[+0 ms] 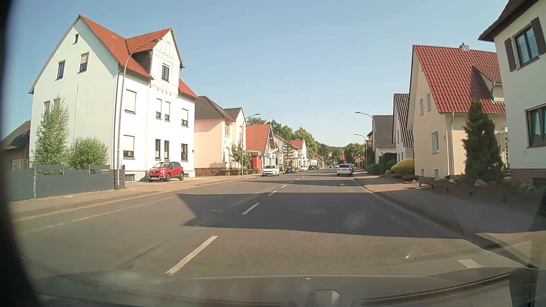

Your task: Follow the waypoints while adhering to traffic rules and regulations

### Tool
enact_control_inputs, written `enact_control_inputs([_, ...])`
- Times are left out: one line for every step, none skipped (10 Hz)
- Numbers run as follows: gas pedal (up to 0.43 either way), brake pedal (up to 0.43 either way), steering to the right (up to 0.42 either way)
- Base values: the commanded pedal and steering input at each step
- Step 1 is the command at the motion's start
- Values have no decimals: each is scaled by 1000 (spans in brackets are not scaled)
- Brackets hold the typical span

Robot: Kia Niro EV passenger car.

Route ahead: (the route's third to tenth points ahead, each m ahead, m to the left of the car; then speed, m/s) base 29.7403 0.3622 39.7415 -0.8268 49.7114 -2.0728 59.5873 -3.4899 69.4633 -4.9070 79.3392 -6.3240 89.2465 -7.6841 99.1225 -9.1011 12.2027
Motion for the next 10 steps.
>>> enact_control_inputs([87, 6, 15])
enact_control_inputs([87, 6, 15])
enact_control_inputs([87, 6, 15])
enact_control_inputs([87, 6, 15])
enact_control_inputs([87, 6, 15])
enact_control_inputs([87, 6, 16])
enact_control_inputs([87, 6, 16])
enact_control_inputs([87, 6, 16])
enact_control_inputs([98, 6, 16])
enact_control_inputs([98, 6, 16])
